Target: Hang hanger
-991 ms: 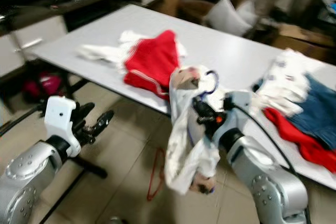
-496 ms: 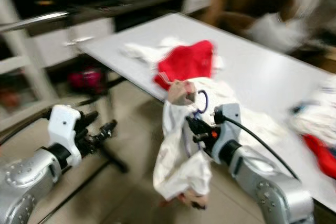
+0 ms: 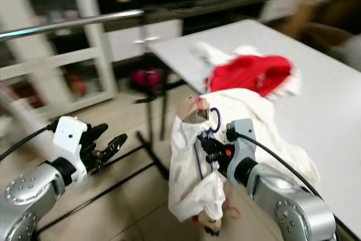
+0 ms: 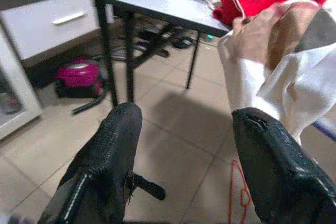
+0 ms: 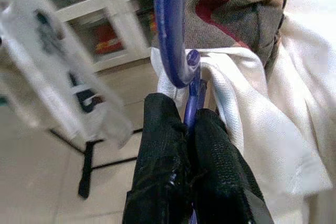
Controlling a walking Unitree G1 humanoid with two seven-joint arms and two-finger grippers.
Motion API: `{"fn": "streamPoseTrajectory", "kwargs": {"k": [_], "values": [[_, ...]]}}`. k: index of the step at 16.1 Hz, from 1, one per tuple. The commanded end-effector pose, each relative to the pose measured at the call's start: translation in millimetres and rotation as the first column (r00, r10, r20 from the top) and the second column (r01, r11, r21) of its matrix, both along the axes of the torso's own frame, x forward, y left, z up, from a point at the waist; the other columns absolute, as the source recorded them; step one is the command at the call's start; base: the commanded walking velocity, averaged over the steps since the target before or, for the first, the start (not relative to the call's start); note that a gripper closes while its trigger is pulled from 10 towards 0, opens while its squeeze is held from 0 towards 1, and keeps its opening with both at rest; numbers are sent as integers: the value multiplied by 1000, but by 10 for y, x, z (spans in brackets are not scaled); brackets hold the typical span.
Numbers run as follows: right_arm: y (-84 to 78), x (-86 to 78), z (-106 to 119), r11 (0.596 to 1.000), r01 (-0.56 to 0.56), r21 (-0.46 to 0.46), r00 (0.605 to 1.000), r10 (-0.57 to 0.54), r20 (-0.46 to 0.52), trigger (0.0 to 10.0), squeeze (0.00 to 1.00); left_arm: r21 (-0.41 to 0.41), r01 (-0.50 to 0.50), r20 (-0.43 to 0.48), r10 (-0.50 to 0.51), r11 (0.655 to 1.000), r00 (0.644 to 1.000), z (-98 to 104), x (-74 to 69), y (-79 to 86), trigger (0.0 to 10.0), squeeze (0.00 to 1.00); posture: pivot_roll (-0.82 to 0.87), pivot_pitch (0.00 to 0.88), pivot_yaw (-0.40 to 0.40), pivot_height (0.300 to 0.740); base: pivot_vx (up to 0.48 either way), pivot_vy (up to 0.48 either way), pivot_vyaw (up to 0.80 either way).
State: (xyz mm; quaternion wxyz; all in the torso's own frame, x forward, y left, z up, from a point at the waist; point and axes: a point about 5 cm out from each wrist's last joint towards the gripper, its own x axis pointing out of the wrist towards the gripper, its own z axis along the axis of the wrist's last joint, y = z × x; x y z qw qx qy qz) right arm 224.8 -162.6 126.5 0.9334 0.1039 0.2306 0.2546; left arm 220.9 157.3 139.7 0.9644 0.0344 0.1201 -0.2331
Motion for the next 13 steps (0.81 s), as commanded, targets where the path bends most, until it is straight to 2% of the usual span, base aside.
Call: {"fn": "streamPoseTrajectory", "kwargs": {"k": [1, 9, 11, 13], "values": [[50, 14, 32, 999, -45, 7, 999, 45, 15, 10000, 0, 12, 15, 1, -15, 1000, 1000, 9, -14, -21, 10000, 0, -29, 0, -59, 740, 0, -446, 800], [117, 4, 0, 995, -101, 7, 995, 101, 11, 10000, 0, 30, 27, -12, -27, 999, 1000, 14, -82, 23, 10000, 0, 0, 0, -47, 740, 0, -448, 800], [132, 29, 3, 994, -111, 7, 994, 110, 21, 10000, 0, -4, 7, -23, -7, 1000, 1000, 23, -62, 26, 10000, 0, -1, 0, -46, 740, 0, 0, 800], [135, 73, 3, 995, -105, 4, 994, 104, 35, 10000, 0, -12, 17, -11, -17, 1000, 1000, 41, -55, 10, 10000, 0, -1, 0, -47, 740, 0, 459, 800]]}}
